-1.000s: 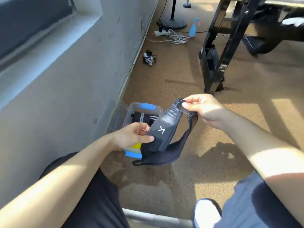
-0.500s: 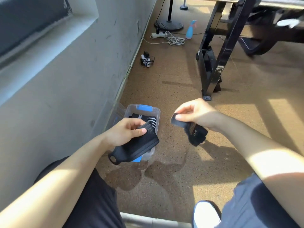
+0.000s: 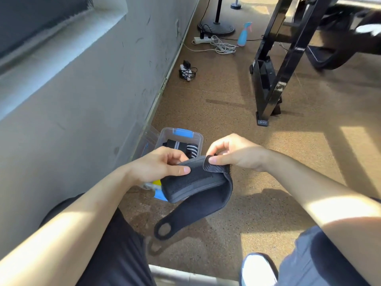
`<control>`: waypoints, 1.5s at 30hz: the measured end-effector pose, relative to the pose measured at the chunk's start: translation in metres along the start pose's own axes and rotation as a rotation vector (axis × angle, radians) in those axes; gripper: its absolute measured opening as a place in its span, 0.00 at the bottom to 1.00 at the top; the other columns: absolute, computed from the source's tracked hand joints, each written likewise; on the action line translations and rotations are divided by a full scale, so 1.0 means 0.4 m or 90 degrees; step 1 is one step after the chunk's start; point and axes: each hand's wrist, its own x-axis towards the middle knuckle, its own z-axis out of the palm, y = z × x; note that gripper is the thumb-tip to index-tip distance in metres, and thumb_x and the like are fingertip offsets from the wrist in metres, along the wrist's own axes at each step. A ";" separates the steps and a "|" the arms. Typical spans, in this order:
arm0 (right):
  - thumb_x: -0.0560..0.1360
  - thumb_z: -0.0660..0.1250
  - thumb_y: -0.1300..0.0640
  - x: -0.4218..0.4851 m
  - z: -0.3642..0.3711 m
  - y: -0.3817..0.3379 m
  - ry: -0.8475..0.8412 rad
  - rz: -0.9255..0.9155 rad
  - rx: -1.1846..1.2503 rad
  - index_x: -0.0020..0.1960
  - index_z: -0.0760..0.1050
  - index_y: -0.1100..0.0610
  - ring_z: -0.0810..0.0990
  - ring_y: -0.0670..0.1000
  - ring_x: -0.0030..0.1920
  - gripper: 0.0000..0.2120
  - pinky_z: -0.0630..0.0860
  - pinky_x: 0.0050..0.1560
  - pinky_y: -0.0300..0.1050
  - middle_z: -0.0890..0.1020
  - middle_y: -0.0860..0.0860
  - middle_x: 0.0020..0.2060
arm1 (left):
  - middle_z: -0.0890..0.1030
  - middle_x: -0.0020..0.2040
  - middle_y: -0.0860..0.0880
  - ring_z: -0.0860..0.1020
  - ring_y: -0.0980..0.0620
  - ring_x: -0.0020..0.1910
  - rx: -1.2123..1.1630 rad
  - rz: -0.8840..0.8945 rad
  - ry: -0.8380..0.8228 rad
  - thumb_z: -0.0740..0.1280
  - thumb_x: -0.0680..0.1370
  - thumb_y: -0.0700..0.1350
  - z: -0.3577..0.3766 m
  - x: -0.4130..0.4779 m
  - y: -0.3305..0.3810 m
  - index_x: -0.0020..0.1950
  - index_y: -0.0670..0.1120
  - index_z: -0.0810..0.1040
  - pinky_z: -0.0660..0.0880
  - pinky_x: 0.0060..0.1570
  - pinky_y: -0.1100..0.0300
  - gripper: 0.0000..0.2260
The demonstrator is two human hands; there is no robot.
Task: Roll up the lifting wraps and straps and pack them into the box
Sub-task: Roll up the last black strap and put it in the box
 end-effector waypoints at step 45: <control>0.74 0.77 0.54 0.003 0.027 -0.038 -0.004 0.011 -0.104 0.51 0.82 0.49 0.86 0.45 0.48 0.07 0.81 0.56 0.48 0.87 0.44 0.46 | 0.85 0.42 0.50 0.83 0.55 0.43 -0.014 0.015 0.090 0.74 0.78 0.42 0.025 0.010 0.035 0.47 0.47 0.84 0.78 0.44 0.63 0.01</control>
